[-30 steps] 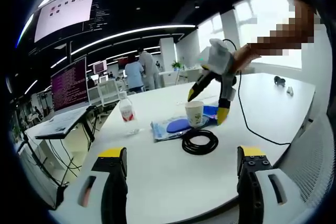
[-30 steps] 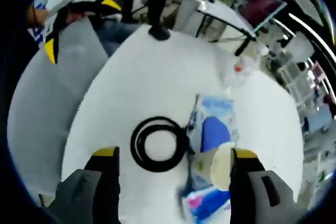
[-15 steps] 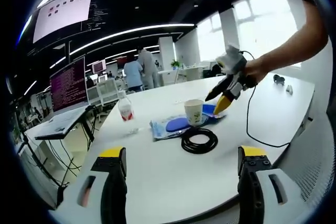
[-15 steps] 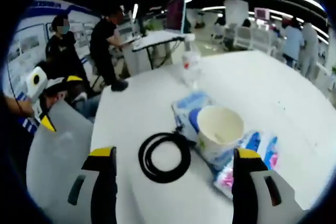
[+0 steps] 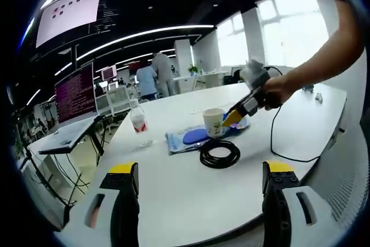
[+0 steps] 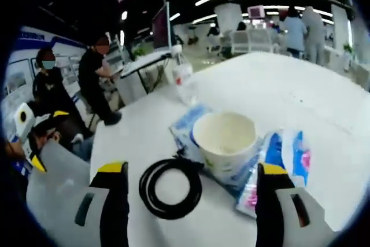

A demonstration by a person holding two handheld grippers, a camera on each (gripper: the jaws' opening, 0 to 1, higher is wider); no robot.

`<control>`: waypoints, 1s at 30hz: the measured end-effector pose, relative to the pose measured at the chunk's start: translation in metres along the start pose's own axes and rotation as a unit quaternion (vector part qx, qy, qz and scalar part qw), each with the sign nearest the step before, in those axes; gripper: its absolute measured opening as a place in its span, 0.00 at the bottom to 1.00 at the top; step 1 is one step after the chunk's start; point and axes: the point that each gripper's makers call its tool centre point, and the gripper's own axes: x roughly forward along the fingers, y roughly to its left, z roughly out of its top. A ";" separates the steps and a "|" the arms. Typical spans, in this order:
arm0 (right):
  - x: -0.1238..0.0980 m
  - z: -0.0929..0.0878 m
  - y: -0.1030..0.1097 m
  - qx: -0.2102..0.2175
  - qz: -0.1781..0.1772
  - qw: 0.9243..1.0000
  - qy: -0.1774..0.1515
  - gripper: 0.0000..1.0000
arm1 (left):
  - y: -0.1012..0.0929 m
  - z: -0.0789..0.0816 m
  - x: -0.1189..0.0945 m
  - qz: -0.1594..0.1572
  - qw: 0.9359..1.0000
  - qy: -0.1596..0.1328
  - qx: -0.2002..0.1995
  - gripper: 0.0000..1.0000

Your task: Arrange the tabletop items into an orderly group along one side of the table until the central work area is clear of visible clutter.

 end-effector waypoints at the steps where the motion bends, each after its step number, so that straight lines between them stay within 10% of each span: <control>1: 0.001 0.000 -0.001 0.009 -0.003 1.000 -0.008 0.89 | 0.000 0.000 0.000 0.000 1.000 0.000 0.000 0.88; 30: 0.058 0.007 -0.062 0.024 -0.059 0.998 -0.026 0.61 | 0.002 -0.003 0.001 0.007 1.000 0.010 0.003 0.88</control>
